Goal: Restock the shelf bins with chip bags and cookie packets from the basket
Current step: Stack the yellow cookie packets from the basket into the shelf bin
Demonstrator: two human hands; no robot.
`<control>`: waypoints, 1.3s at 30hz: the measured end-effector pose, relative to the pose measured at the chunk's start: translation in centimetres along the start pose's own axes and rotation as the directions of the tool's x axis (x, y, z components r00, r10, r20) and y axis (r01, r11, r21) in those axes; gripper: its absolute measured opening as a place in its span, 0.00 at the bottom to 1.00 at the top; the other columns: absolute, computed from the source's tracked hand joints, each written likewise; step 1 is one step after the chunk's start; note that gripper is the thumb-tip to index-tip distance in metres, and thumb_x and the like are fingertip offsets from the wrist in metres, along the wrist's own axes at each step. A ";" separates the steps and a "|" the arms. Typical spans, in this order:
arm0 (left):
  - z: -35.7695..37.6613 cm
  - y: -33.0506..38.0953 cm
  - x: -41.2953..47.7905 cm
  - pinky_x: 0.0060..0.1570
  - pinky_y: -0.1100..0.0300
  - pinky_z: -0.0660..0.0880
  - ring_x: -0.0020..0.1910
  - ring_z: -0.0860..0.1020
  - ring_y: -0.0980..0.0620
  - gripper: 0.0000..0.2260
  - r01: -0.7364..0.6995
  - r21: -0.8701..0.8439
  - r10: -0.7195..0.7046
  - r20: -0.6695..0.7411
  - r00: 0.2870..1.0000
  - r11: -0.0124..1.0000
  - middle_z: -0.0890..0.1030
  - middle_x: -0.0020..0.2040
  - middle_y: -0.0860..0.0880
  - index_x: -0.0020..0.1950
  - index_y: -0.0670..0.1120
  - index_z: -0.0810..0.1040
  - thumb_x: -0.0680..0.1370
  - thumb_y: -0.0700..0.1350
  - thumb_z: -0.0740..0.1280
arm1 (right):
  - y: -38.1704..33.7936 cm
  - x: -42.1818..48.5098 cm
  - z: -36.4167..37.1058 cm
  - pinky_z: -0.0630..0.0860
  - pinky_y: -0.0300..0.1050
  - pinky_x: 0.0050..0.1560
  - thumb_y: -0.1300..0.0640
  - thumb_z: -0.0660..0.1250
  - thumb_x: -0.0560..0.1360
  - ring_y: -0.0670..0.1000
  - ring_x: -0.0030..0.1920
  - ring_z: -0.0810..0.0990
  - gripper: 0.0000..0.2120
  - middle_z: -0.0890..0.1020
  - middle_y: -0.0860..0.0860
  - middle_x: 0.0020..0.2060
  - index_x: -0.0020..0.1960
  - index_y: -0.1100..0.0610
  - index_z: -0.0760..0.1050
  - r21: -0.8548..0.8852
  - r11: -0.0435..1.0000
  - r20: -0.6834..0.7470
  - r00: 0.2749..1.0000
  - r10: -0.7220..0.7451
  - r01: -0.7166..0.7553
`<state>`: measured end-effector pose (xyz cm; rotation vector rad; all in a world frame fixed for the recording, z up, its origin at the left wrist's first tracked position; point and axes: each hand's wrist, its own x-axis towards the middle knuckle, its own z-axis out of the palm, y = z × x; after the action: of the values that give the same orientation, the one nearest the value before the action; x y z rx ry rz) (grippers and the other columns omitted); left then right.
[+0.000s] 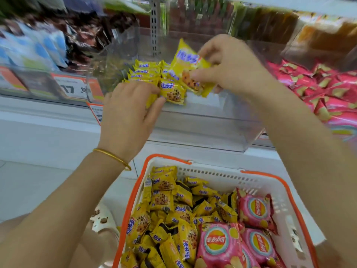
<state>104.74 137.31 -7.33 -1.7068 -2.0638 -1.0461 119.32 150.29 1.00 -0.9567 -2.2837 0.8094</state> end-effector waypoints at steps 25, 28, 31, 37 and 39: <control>0.9 -1.0 -0.6 0.55 0.51 0.62 0.51 0.76 0.43 0.19 -0.073 0.152 0.070 0.021 0.997 0.986 0.81 0.50 0.48 0.52 0.46 0.80 0.80 0.53 0.52 | 4.2 7.4 7.5 0.71 0.49 0.48 0.53 0.77 0.67 0.59 0.60 0.72 0.29 0.71 0.58 0.61 0.61 0.59 0.67 -0.693 0.694 0.245 0.969 -0.027 0.195; 0.0 0.0 -0.8 0.53 0.50 0.64 0.52 0.75 0.44 0.15 -0.162 0.110 0.169 -0.057 0.984 0.981 0.81 0.53 0.48 0.53 0.44 0.79 0.79 0.49 0.56 | 2.9 5.8 5.7 0.70 0.49 0.50 0.53 0.76 0.68 0.59 0.58 0.73 0.28 0.71 0.58 0.59 0.61 0.59 0.67 -0.675 0.718 0.213 0.977 -0.030 0.169; -0.4 1.5 -2.0 0.47 0.50 0.68 0.47 0.75 0.42 0.12 -0.314 0.020 0.314 -0.068 0.947 0.949 0.81 0.50 0.44 0.51 0.40 0.80 0.79 0.44 0.59 | 0.8 1.5 2.5 0.73 0.46 0.49 0.55 0.74 0.69 0.51 0.47 0.74 0.19 0.73 0.52 0.48 0.55 0.56 0.71 -0.499 0.851 0.075 0.987 -0.144 0.163; 2.1 1.2 -5.5 0.41 0.53 0.76 0.43 0.78 0.45 0.14 -0.459 -0.102 0.451 0.464 0.763 0.882 0.81 0.46 0.48 0.49 0.45 0.81 0.77 0.47 0.57 | 3.5 -10.0 3.0 0.71 0.34 0.24 0.62 0.73 0.70 0.46 0.27 0.77 0.10 0.78 0.52 0.32 0.40 0.53 0.72 0.048 0.996 0.335 0.940 0.059 -0.080; 3.0 0.5 -6.2 0.35 0.51 0.78 0.41 0.78 0.46 0.15 -0.428 -0.090 0.395 0.584 0.709 0.899 0.81 0.44 0.49 0.47 0.46 0.81 0.76 0.49 0.56 | 7.7 -11.3 7.6 0.74 0.38 0.28 0.59 0.71 0.73 0.48 0.31 0.78 0.05 0.81 0.55 0.38 0.44 0.57 0.75 -0.120 0.967 0.496 0.831 0.253 -0.223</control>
<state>107.56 134.72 -13.09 -2.5492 -1.8147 -0.3227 124.57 143.67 -12.21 -1.1831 -2.6747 1.2334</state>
